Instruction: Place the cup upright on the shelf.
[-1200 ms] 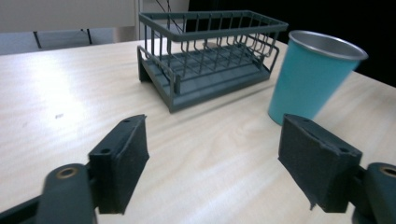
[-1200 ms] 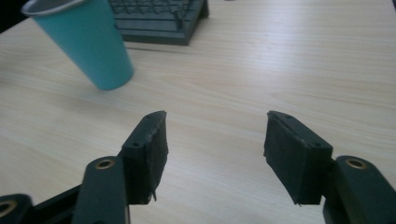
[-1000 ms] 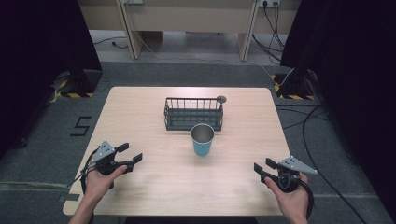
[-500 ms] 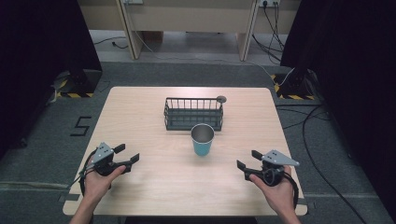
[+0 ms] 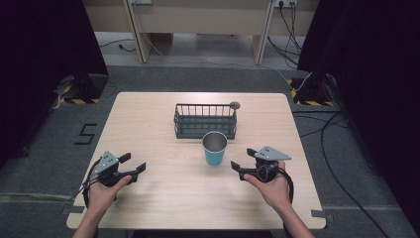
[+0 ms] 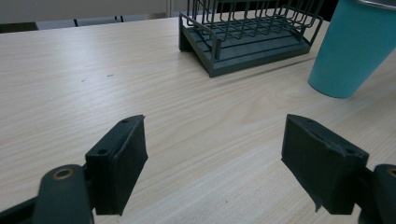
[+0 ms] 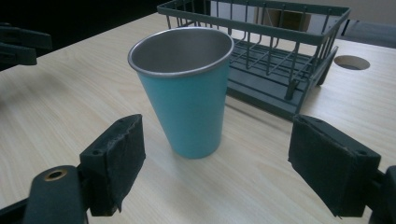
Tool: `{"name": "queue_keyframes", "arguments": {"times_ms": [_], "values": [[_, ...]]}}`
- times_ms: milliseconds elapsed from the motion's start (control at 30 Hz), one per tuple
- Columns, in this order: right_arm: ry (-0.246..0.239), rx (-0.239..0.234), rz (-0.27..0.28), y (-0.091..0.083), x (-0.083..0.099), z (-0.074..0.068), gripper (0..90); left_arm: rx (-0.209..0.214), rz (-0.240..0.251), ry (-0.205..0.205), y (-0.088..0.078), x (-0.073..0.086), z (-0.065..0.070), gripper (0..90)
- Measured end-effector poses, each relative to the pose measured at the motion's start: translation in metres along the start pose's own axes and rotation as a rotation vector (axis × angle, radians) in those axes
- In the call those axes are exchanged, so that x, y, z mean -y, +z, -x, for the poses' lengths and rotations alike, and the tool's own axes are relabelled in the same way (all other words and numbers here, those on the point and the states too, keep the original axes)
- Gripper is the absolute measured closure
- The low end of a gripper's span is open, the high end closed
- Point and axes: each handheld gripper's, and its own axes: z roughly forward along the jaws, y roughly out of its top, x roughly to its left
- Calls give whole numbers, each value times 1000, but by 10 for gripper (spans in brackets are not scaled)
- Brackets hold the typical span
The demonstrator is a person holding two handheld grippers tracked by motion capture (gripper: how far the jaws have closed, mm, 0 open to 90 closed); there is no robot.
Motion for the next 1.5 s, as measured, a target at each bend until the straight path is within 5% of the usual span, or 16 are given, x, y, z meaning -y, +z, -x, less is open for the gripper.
{"name": "queue_keyframes", "arguments": {"times_ms": [467,1067,1500], "values": [[30,-24,1,27,1,-3,190,4,3,2,2,-1,1,215],[6,-50,-14,66,-1,-16,163,7,3,1,4,-1,1,217],[-13,-10,-3,91,-1,-22,144,9,-3,4,5,0,2,219]]}}
